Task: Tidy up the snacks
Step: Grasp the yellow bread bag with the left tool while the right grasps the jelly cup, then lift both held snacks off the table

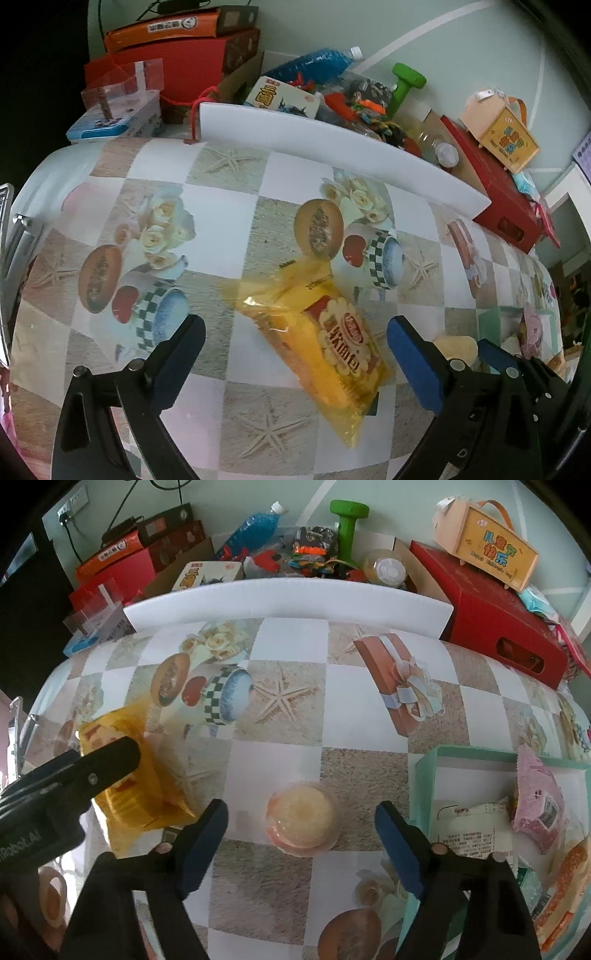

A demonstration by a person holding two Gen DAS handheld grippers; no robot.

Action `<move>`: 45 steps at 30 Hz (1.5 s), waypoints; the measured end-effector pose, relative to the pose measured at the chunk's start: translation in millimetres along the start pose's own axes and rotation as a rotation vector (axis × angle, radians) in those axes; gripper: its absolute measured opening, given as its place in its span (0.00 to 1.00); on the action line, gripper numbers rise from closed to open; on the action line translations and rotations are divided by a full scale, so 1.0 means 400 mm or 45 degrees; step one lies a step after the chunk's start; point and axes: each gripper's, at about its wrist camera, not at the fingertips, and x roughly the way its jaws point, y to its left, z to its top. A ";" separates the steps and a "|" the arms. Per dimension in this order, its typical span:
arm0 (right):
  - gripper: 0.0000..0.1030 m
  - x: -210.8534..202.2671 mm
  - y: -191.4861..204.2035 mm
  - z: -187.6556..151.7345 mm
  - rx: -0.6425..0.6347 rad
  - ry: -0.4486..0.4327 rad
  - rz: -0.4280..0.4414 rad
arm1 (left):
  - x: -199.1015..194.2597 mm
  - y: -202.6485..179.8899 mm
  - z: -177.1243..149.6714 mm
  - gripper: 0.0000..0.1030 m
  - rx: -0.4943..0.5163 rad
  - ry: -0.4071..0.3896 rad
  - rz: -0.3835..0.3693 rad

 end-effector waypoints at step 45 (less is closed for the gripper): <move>0.37 -0.134 0.000 -0.074 0.052 -0.043 0.034 | -0.124 0.026 -0.075 0.50 -0.043 -0.047 -0.071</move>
